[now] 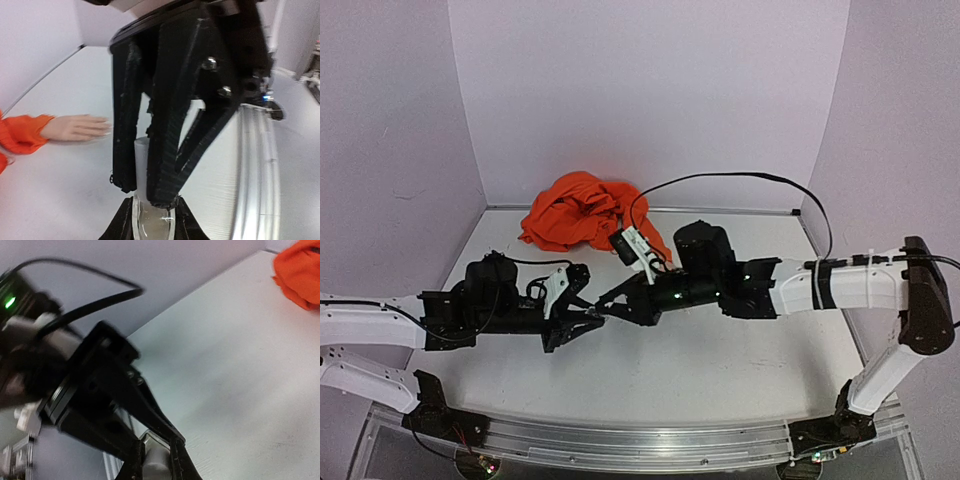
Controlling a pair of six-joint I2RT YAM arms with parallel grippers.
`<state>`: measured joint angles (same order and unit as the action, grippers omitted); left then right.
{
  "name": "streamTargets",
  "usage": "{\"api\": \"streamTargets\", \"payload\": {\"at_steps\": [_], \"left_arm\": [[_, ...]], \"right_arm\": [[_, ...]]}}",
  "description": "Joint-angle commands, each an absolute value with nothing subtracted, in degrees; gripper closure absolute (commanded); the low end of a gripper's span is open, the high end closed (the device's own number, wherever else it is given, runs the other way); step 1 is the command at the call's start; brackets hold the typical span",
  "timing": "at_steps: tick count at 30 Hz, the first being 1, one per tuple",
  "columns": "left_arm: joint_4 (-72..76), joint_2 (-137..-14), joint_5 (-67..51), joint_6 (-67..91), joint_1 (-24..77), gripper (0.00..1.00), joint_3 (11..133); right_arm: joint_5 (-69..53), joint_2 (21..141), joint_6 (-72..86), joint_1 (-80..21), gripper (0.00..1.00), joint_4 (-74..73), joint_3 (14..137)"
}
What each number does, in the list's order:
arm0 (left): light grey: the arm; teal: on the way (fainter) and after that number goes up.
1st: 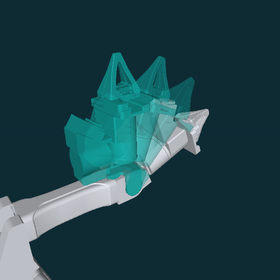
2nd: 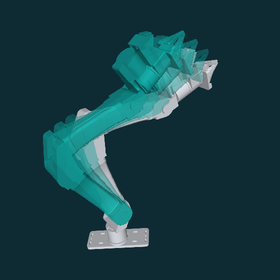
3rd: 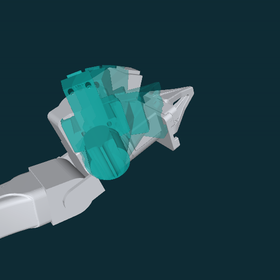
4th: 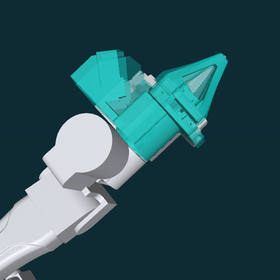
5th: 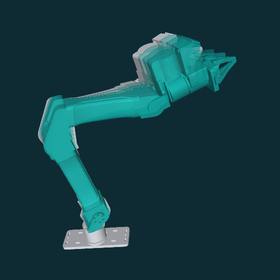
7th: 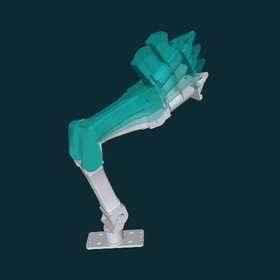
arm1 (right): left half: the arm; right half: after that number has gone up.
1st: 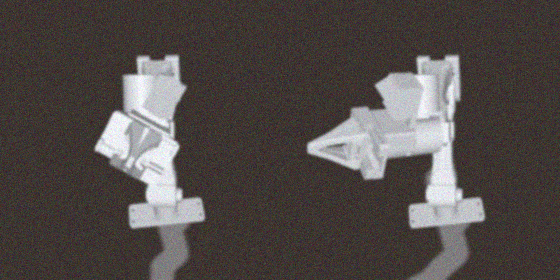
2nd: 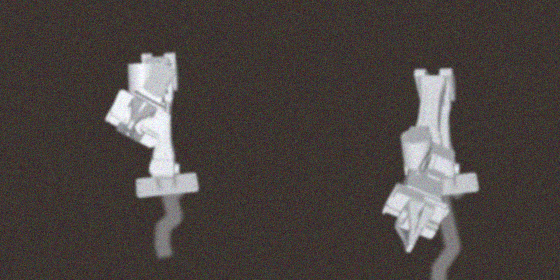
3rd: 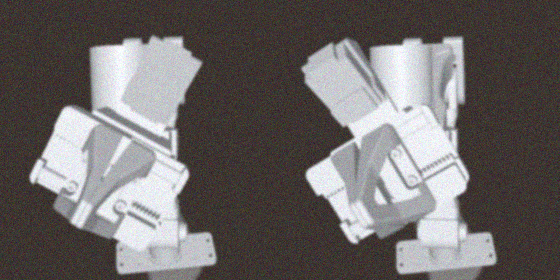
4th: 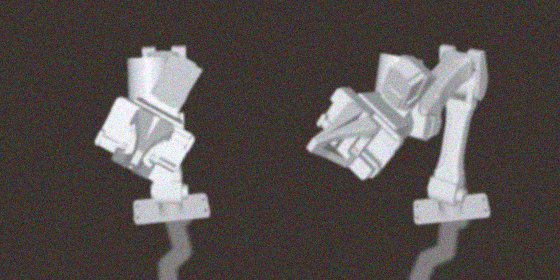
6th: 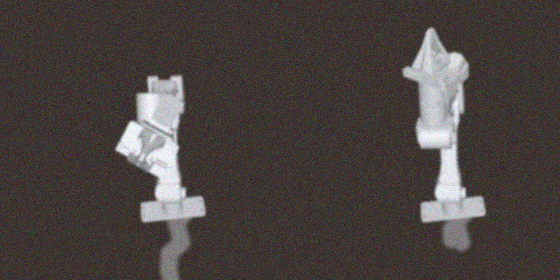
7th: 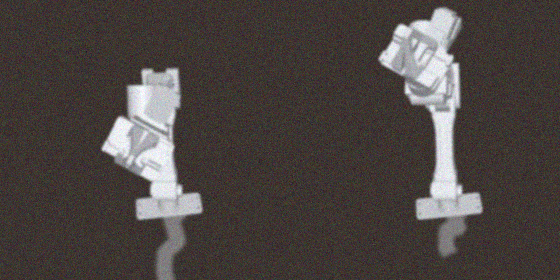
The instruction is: Paint the nails
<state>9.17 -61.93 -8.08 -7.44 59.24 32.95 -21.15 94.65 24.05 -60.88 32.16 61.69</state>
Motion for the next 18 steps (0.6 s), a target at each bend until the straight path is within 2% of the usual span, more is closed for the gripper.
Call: {"api": "streamTargets", "payload": {"at_steps": [1, 4, 7, 10, 12, 15, 16, 18], "left_arm": [[14.4, -59.2, -47.1, -8.6, 59.3, 1.0, 35.7], [14.4, -61.1, -51.8, -6.1, 57.8, 1.0, 37.6], [14.4, -61.5, -46.3, -7.2, 57.7, 1.0, 37.3], [14.3, -61.8, -37.8, -8.2, 57.8, 1.0, 37.0], [14.2, -61.9, -28.1, -8.3, 57.8, 1.0, 36.7], [14.1, -62.2, -16.4, -10.3, 58.4, 1.0, 35.9], [14.1, -62.4, -12.6, -10.9, 58.8, 1.0, 35.9], [14.1, -62.6, -4.6, -11.7, 59.9, 1.0, 35.7]], "right_arm": [[-52.9, 88.5, 3.2, -60.7, 1.0, 33.8, 60.7], [-53.2, 89.2, 2.2, -60.7, 1.0, 28.3, 62.0], [-48.8, 88.3, 2.8, -60.7, 1.0, 28.8, 60.8], [-37.8, 86.0, 4.7, -60.7, 0.98, 29.2, 60.1], [-28.9, 83.2, 6.3, -60.6, 0.77, 28.1, 59.7], [-16.5, 78.7, 10.6, -60.6, 0.26, 28.5, 57.6], [-14.2, 77.7, 12.5, -60.6, 0.17, 29.0, 57.0], [-9.2, 77.3, 17.5, -60.6, 0.12, 29.0, 57.1]]}}
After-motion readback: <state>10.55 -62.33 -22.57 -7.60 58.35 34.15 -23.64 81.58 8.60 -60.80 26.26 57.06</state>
